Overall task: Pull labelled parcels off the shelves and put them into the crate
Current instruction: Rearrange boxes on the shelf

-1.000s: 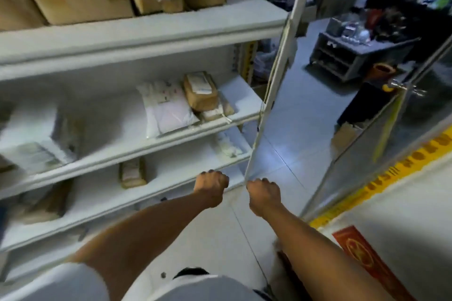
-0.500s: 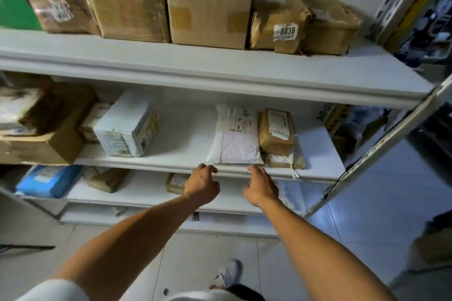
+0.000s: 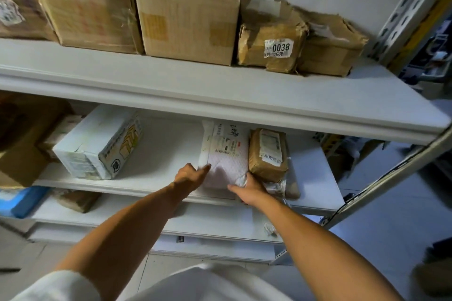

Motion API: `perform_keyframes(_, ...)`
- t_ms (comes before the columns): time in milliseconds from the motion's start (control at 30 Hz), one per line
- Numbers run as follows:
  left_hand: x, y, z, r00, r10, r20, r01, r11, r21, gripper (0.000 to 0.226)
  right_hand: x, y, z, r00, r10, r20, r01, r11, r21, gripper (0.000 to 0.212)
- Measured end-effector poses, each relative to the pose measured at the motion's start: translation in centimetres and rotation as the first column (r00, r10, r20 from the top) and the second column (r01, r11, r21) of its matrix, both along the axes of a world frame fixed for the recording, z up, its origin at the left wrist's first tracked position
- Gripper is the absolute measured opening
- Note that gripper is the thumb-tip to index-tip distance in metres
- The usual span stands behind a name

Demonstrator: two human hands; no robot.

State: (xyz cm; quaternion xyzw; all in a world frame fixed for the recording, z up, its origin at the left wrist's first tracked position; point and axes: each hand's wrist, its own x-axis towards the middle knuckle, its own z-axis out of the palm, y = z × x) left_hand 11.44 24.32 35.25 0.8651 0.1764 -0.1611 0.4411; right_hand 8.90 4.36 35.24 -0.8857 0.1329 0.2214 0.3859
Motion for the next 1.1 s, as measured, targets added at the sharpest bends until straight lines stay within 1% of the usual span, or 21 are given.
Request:
perform_keyframes(33, 0.4, 0.2, 0.0, 0.999, -0.011, -0.031, 0.009, 0.999, -0.048, 0.077, 0.3, -0.1, -0.1, 0.999, -0.043, -0.02, 0.044, 0.998, 0.037, 0.106)
perform_keyframes(100, 0.8, 0.9, -0.3, 0.992, -0.075, -0.098, 0.054, 0.978, -0.202, 0.085, 0.5, -0.5, -0.2, 0.994, -0.103, -0.036, 0.105, 0.992, 0.071, 0.11)
perform_keyframes(133, 0.7, 1.3, -0.7, 0.987, -0.103, -0.122, 0.07, 0.965, -0.253, 0.088, 0.3, -0.8, -0.3, 0.992, -0.119, -0.039, 0.123, 0.987, 0.099, 0.104)
perform_keyframes(167, 0.4, 1.5, -1.0, 0.985, -0.12, -0.125, 0.078, 0.951, -0.3, 0.084, 0.1, -1.1, -0.4, 0.99, -0.131, -0.043, 0.135, 0.982, 0.131, 0.094)
perform_keyframes(200, -0.1, 1.7, -1.3, 0.981, -0.134, -0.143, 0.081, 0.941, -0.328, 0.074, -0.3, -1.5, -0.5, 0.99, -0.134, -0.05, 0.14, 0.978, 0.156, 0.083)
perform_keyframes(267, -0.7, 1.7, -1.6, 0.972, -0.16, -0.173, 0.079, 0.912, -0.402, 0.058, -1.2, -2.0, -0.9, 0.99, -0.125, -0.059, 0.133, 0.976, 0.175, 0.07)
perform_keyframes(367, -1.3, 1.4, -1.7, 0.966, -0.168, -0.197, 0.029, 0.826, -0.563, 0.042, -3.0, -2.5, -2.0, 0.981, -0.175, -0.08, 0.189, 0.952, 0.241, 0.07)
perform_keyframes(433, -2.2, 1.0, -1.5, 0.962, -0.152, -0.225, -0.046, 0.727, -0.685, 0.034, -4.2, -2.2, -2.9, 0.963, -0.253, -0.088, 0.268, 0.923, 0.277, 0.078)
perform_keyframes(500, -3.6, 0.7, -1.3, 0.958, -0.15, -0.245, -0.084, 0.667, -0.74, 0.04, -6.0, -1.7, -3.2, 0.936, -0.34, -0.09, 0.351, 0.89, 0.292, 0.082)
perform_keyframes(567, -5.0, 0.6, -1.5, 0.962, -0.143, -0.233, -0.091, 0.637, -0.765, 0.051, -8.2, -1.1, -3.2, 0.906, -0.409, -0.107, 0.42, 0.846, 0.329, 0.076)
perform_keyframes(633, -6.4, 0.8, -1.7, 0.966, -0.133, -0.22, -0.093, 0.618, -0.781, 0.056, -10.4, -0.7, -3.8, 0.866, -0.467, -0.18, 0.496, 0.757, 0.425, 0.074)
perform_keyframes(667, -7.5, 0.9, -1.5, 0.966, -0.133, -0.221, -0.094, 0.616, -0.782, 0.057, -11.5, -0.6, -4.1, 0.836, -0.501, -0.223, 0.54, 0.679, 0.498, 0.079)
perform_keyframes(700, -8.7, 0.8, -1.6, 0.966, -0.122, -0.229, -0.109, 0.612, -0.784, 0.056, -12.6, -0.4, -4.3, 0.799, -0.541, -0.261, 0.579, 0.577, 0.576, 0.091)
perform_keyframes(767, -11.3, 0.7, -1.7, 0.967, -0.086, -0.242, -0.14, 0.613, -0.777, 0.055, -15.0, 0.1, -5.2, 0.673, -0.652, -0.349, 0.66, 0.315, 0.683, 0.122)
perform_keyframes(800, -12.8, 0.4, -1.7, 0.966, -0.075, -0.247, -0.151, 0.611, -0.777, 0.054, -16.2, 0.6, -5.5, 0.61, -0.688, -0.392, 0.68, 0.201, 0.705, 0.127)
perform_keyframes(833, -14.1, 0.1, -1.8, 0.968, -0.07, -0.243, -0.155, 0.597, -0.787, 0.05, -17.6, 1.4, -5.6, 0.568, -0.704, -0.426, 0.683, 0.114, 0.722, 0.122)
perform_keyframes(867, -15.7, -0.3, -1.9, 0.971, -0.068, -0.23, -0.151, 0.574, -0.805, 0.044, -18.8, 2.3, -5.5, 0.549, -0.705, -0.449, 0.673, 0.054, 0.738, 0.113)
perform_keyframes(900, -17.6, -0.6, -1.9, 0.974, -0.075, -0.213, -0.139, 0.547, -0.826, 0.038, -20.1, 3.2, -5.2, 0.541, -0.706, -0.456, 0.66, 0.021, 0.751, 0.108)
perform_keyframes(967, -20.9, -1.0, -1.8, 0.976, -0.112, -0.187, -0.104, 0.516, -0.85, 0.035, -22.4, 4.6, -5.0, 0.524, -0.727, -0.445, 0.652, 0.006, 0.758, 0.112)
perform_keyframes(1033, -23.7, -0.9, -1.5, 0.973, -0.165, -0.162, -0.047, 0.546, -0.837, 0.04, -25.1, 5.0, -5.0, 0.476, -0.758, -0.446, 0.648, -0.041, 0.76, 0.114)
perform_keyframes(1100, -26.3, -0.5, -1.3, 0.96, -0.243, -0.141, 0.035, 0.602, -0.798, 0.047, -28.3, 4.8, -4.7, 0.436, -0.793, -0.425, 0.664, -0.035, 0.747, 0.11)
